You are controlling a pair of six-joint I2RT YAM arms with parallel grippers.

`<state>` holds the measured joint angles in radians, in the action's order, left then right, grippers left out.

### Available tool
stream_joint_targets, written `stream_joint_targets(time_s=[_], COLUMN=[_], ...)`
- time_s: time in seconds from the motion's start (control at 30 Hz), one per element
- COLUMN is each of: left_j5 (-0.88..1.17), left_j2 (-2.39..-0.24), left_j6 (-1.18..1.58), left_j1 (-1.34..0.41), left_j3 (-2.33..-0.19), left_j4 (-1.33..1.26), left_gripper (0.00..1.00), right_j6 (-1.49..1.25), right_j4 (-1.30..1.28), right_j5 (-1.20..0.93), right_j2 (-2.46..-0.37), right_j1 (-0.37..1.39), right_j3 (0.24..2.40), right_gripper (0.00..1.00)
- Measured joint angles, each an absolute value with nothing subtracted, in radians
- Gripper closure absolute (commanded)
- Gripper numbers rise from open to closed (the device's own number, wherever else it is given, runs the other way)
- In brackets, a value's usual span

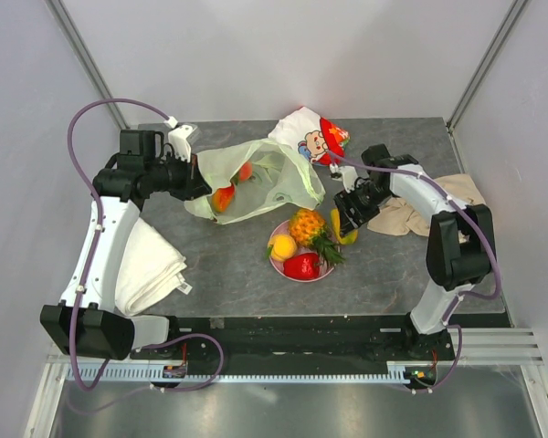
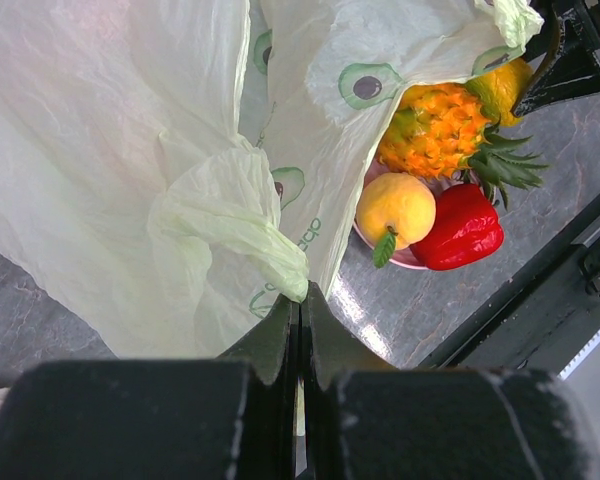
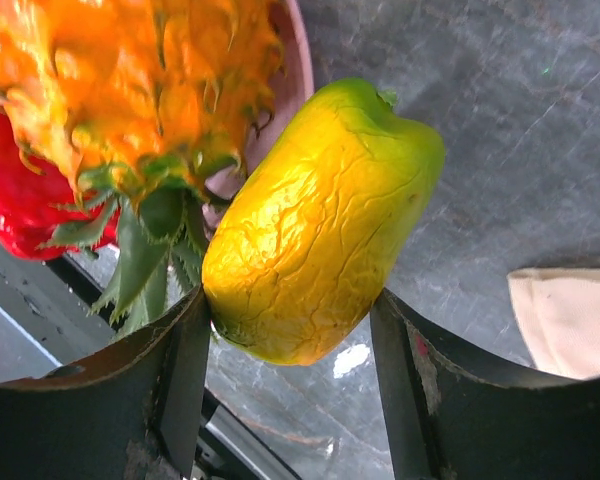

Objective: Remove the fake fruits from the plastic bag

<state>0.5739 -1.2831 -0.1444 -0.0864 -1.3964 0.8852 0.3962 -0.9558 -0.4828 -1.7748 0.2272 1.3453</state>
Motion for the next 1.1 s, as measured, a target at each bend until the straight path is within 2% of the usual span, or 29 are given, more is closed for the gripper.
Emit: stream_joint_targets(time_s=[0.63,0.7,0.73,0.77,0.83,0.87,1.0,1.1], left_j5=[0.579,0.579,0.579,0.578,0.573,0.569,0.533,0.499], left_j2=[-1.285,-1.286,-1.286,-1.287,-1.288,-1.288,-1.26,-1.171], left_j6=[-0.144,-0.144,-0.144,-0.147,-0.163,-0.173,-0.211,-0.233], left_j1=[-0.086,-0.086,-0.086,-0.086,-0.086,-0.086,-0.086,-0.086], left_j3=[-1.396,-1.396,-1.396,-1.396,-1.396,-1.396,-1.397,-1.418], left_j4=[0.884,0.885,0.885,0.888,0.899,0.913,0.987,1.036], left_gripper=[0.98,0.89,0.8,0.59,0.47,0.32,0.19,0.22], right_j6=[0.389,0.387,0.387,0.387,0.389,0.39,0.402,0.411], right_j4=[-1.015,-1.017,-1.019,-1.021,-1.03,-1.036,-1.061,-1.076], right_j5=[-0.554,-0.557,-0.558,-0.56,-0.561,-0.561,-0.559,-0.559], right_j2=[-1.789,-1.801,-1.804,-1.804,-1.804,-1.804,-1.804,-1.804], right_j1=[0.299,0.299,0.298,0.298,0.299,0.299,0.299,0.299], right_j3=[1.315,1.315,1.315,1.315,1.315,1.315,1.316,1.319], right_gripper=[0.78,0.78,0.78,0.78,0.79,0.79,0.79,0.79])
